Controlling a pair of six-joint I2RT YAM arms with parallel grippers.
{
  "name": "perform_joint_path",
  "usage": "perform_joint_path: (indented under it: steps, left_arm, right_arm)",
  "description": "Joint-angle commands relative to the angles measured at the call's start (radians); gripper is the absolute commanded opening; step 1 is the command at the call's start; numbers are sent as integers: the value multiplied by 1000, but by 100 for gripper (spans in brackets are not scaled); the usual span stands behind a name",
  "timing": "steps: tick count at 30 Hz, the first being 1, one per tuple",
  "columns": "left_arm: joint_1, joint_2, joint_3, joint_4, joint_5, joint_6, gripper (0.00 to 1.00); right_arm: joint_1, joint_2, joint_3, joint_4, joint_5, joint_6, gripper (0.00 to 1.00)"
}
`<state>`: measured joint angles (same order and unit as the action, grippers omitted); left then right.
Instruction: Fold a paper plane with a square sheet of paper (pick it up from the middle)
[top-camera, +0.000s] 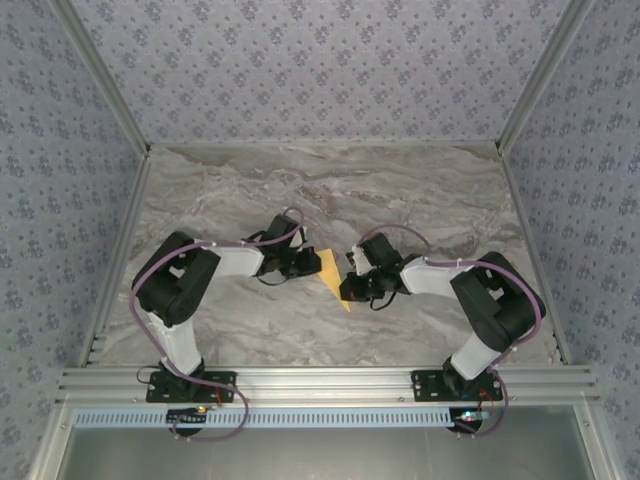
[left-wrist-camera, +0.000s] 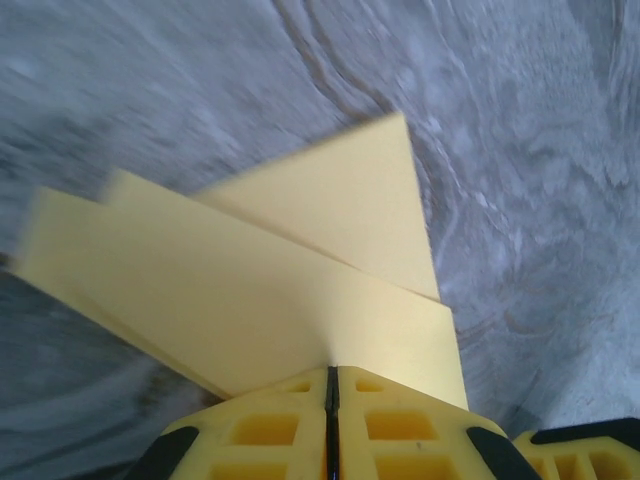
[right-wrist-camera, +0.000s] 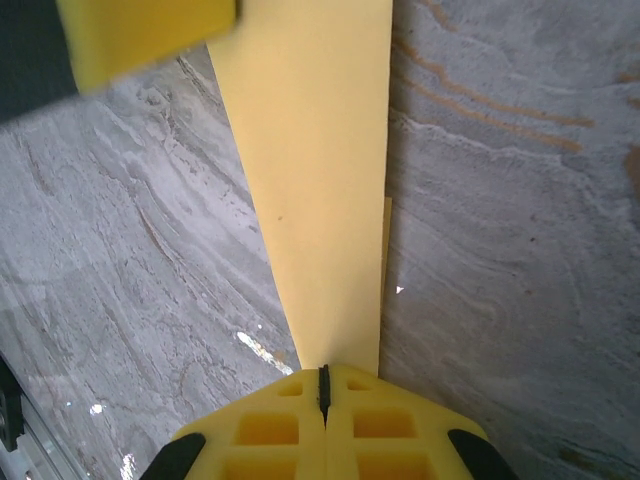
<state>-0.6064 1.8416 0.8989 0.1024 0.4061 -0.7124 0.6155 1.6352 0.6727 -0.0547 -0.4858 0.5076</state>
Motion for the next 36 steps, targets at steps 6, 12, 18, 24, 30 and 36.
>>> perform_joint_path:
  steps: [6, 12, 18, 24, 30, 36]
  left_arm:
    - [175, 10, 33, -68, -170, 57, 11]
    - [119, -152, -1, -34, -100, 18, 12]
    - [-14, -199, -85, 111, -97, -82, 11]
    - [-81, -100, -66, 129, -63, -91, 9]
    - [-90, -17, -54, 128, -56, -89, 7]
    - [-89, 7, -50, 105, -83, -89, 6]
  right_arm:
    - [1, 70, -81, -226, 148, 2, 0]
    - [3, 10, -54, -208, 116, 24, 0]
    - [1, -55, 0, -205, 108, 23, 0]
    - [2, -81, 37, -183, 89, 9, 0]
    - [5, -99, 43, -131, 61, -9, 0]
    - [13, -83, 80, -111, 46, -18, 0]
